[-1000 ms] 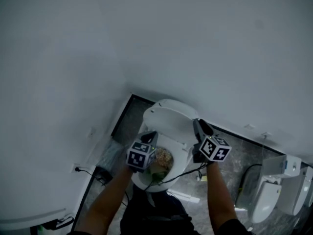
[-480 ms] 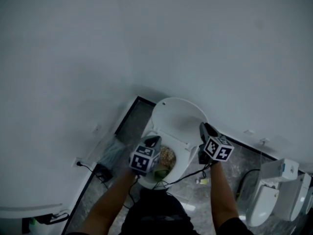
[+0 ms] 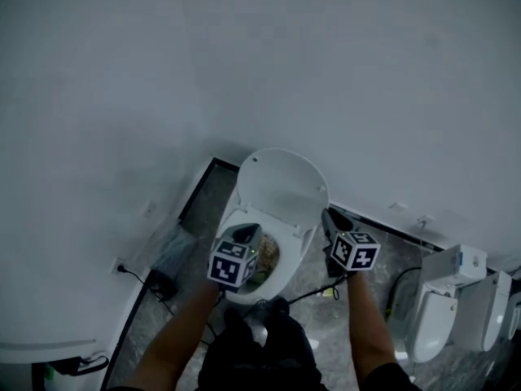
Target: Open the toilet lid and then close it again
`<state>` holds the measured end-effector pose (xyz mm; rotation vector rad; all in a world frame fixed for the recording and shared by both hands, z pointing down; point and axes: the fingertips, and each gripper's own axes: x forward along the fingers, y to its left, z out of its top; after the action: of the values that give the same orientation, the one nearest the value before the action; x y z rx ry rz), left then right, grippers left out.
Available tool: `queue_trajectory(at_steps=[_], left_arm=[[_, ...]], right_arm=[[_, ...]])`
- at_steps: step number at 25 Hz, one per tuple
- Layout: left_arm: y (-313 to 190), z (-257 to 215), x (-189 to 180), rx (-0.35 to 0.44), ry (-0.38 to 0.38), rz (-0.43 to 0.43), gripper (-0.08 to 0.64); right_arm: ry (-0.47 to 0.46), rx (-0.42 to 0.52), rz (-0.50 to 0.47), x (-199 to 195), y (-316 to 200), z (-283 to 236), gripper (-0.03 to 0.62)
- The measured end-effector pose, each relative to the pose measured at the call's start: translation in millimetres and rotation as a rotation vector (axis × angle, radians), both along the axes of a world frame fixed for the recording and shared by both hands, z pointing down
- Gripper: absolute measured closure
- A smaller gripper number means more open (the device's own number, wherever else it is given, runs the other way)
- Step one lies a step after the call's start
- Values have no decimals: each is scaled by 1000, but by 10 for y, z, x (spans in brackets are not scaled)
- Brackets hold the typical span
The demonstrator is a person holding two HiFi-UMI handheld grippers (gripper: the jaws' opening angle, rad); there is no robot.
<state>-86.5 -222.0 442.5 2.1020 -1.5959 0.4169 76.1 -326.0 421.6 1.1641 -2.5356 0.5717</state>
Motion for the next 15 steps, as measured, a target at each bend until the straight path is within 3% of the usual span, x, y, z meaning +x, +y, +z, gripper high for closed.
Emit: queue_trajectory(at_steps=[4, 8, 15], left_arm=[[-59, 0, 219, -4, 2, -27, 552], [-102, 48, 323, -15, 9, -116, 552], [-112, 231, 380, -63, 16, -272, 552]], right_arm=[[39, -7, -49, 153, -201, 24, 510], [76, 2, -133, 146, -452, 113, 509], [148, 30, -280, -141, -968, 385, 431]])
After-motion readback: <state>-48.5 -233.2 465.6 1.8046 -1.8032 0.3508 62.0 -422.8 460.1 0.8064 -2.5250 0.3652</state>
